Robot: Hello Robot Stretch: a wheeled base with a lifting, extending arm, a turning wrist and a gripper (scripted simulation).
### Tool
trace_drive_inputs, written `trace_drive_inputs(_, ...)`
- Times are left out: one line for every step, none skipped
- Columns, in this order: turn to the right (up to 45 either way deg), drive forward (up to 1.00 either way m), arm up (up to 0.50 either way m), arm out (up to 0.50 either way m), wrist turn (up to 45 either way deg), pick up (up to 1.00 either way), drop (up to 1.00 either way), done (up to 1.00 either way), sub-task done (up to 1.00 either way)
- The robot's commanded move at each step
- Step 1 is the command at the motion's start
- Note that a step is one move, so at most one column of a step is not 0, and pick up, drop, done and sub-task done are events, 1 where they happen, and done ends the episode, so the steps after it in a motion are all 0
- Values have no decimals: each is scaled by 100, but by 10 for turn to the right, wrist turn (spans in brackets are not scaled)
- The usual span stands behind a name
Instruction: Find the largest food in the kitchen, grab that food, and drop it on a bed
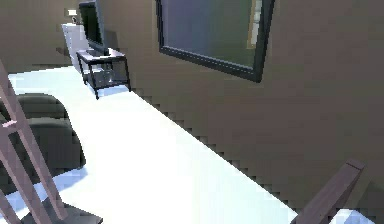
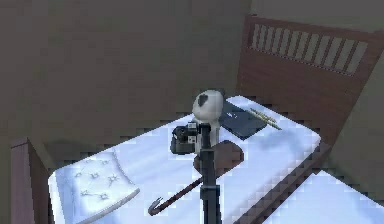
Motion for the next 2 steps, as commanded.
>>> trace_drive_inputs(0, 0, 10, 0, 0, 0, 0, 0, 0)
trace_drive_inputs(0, 0, 0, -8, 0, 0, 0, 0, 0)
